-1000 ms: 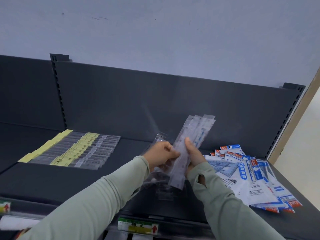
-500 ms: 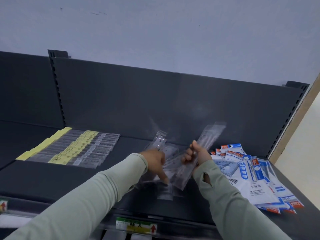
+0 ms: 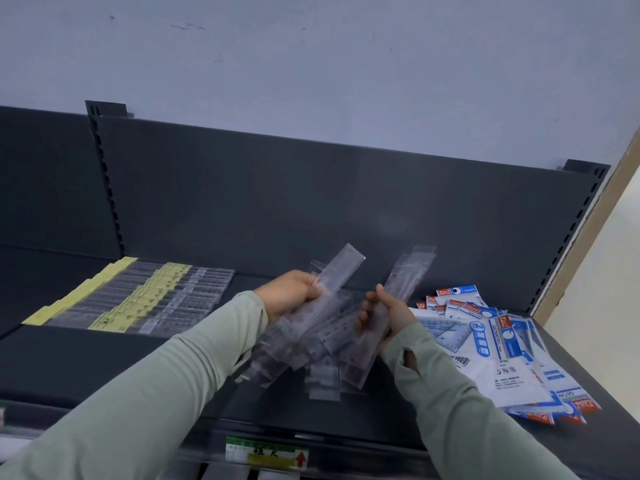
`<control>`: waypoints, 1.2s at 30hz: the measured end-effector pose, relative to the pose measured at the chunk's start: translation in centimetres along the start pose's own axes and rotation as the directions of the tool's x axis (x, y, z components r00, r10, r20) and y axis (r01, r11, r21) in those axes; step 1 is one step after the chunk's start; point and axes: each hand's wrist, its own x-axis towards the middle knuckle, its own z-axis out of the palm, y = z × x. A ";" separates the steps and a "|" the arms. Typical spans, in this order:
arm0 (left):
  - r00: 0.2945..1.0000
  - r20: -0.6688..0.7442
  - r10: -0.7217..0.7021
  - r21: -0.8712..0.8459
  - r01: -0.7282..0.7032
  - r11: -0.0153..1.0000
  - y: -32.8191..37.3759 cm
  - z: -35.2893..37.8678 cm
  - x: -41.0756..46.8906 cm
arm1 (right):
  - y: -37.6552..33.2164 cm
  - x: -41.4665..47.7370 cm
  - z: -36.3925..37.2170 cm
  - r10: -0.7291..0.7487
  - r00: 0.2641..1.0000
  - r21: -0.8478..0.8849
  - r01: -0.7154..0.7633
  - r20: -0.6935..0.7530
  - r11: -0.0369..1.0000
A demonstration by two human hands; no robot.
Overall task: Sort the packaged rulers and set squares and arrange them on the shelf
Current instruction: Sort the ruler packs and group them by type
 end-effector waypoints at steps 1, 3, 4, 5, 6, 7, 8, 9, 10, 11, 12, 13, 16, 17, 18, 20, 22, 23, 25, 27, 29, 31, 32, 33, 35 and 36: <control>1.000 0.012 0.025 -0.057 -0.024 0.998 0.3 0.4 -0.2 | 0.0 -0.1 0.3 0.003 1.000 0.021 -0.003 0.009 1.000; 0.996 0.000 0.091 -0.141 -0.090 0.986 0.7 1.3 -0.2 | 0.1 -0.2 0.6 -0.013 0.999 0.018 0.013 0.032 1.000; 0.994 -0.024 0.105 -0.169 -0.108 0.980 0.7 1.7 -0.2 | 0.2 -0.1 0.7 -0.021 0.998 0.001 0.021 0.066 1.000; 0.994 -0.048 0.102 -0.197 -0.109 0.974 0.8 2.0 -0.3 | 0.3 -0.3 0.8 -0.029 0.992 -0.018 0.031 0.124 0.999; 0.994 -0.061 0.095 -0.215 -0.107 0.971 0.8 2.3 -0.3 | 0.4 -0.2 0.9 -0.046 0.984 -0.044 0.054 0.172 0.998; 0.993 -0.065 0.095 -0.208 -0.107 0.972 0.8 2.6 -0.2 | 0.4 -0.3 0.9 -0.049 0.976 -0.052 0.062 0.214 0.997; 0.992 -0.067 0.109 -0.190 -0.120 0.974 0.8 2.8 -0.2 | 0.4 -0.4 1.0 -0.051 0.974 -0.059 0.066 0.219 0.996; 0.988 -0.074 0.135 -0.174 -0.146 0.974 1.0 2.9 -0.2 | 0.2 -0.6 1.1 -0.043 0.977 -0.058 0.056 0.208 0.997; 0.981 -0.086 0.176 -0.170 -0.189 0.967 1.3 3.0 -0.3 | 0.1 -0.5 1.1 -0.040 0.984 -0.055 0.050 0.172 0.997; 0.969 -0.109 0.224 -0.179 -0.241 0.954 1.8 2.8 -0.5 | -0.1 -0.8 1.2 -0.025 0.989 -0.037 0.030 0.142 0.999; 0.953 -0.137 0.270 -0.191 -0.293 0.937 2.2 2.7 -0.6 | -0.2 -0.9 1.1 -0.015 0.992 -0.018 0.017 0.127 1.000; 0.937 -0.166 0.308 -0.188 -0.336 0.923 2.6 2.5 -0.7 | -0.4 -1.3 1.3 -0.012 0.991 0.005 0.012 0.132 1.000; 0.872 -0.259 0.415 0.081 -0.409 0.909 3.1 2.1 -0.5 | -0.7 -1.6 1.1 -0.053 0.971 0.013 0.051 0.234 0.999; 0.857 -0.265 0.442 0.180 -0.407 0.896 3.1 2.1 -0.4 | -0.7 -2.0 1.3 -0.071 0.966 0.002 0.073 0.250 0.997; 0.847 -0.255 0.467 0.237 -0.413 0.879 2.9 2.2 -0.4 | -0.5 -2.1 1.2 -0.060 0.959 -0.012 0.066 0.277 0.998; 0.844 -0.188 0.502 0.216 -0.463 0.860 2.5 2.5 -0.4 | -0.2 -2.2 1.0 -0.040 0.947 0.010 0.039 0.317 0.999; 0.854 -0.105 0.510 0.174 -0.489 0.855 2.5 2.9 -0.8 | -0.1 -2.6 0.8 -0.048 0.935 -0.018 0.058 0.351 0.998; 0.854 -0.092 0.512 0.182 -0.491 0.852 2.5 3.0 -1.0 | -0.1 -3.0 0.9 -0.048 0.931 -0.036 0.065 0.363 0.997; 0.863 -0.105 0.494 0.167 -0.475 0.864 2.3 3.1 -0.8 | -0.2 -3.5 1.3 -0.064 0.923 -0.062 0.095 0.379 0.994; 0.883 -0.104 0.458 0.139 -0.443 0.886 2.2 3.2 -0.6 | 0.1 -3.1 1.1 -0.060 0.928 -0.136 0.118 0.369 0.984; 0.888 -0.115 0.445 0.179 -0.422 0.889 2.2 3.4 -0.4 | 0.3 -2.9 1.0 -0.028 0.950 -0.193 0.092 0.310 0.977; 0.872 -0.208 0.443 0.207 -0.404 0.891 1.6 3.3 -0.1 | 0.5 -2.5 0.6 0.021 0.968 -0.178 0.025 0.251 0.984; 0.871 -0.269 0.410 0.196 -0.368 0.909 1.3 3.2 0.1 | 0.6 -2.4 0.5 0.039 0.973 -0.143 -0.006 0.226 0.990; 0.879 -0.297 0.373 0.216 -0.319 0.923 0.9 3.0 0.0 | 0.4 -2.6 0.5 0.052 0.978 -0.093 -0.033 0.204 0.995; 0.934 -0.191 0.301 0.358 -0.219 0.908 0.1 3.1 0.2 | 0.4 -2.5 0.2 0.074 0.977 -0.003 -0.075 0.201 0.997; 0.970 -0.068 0.233 0.466 -0.176 0.867 -0.2 3.3 0.1 | 0.3 -2.4 0.0 0.076 0.977 0.031 -0.084 0.201 0.996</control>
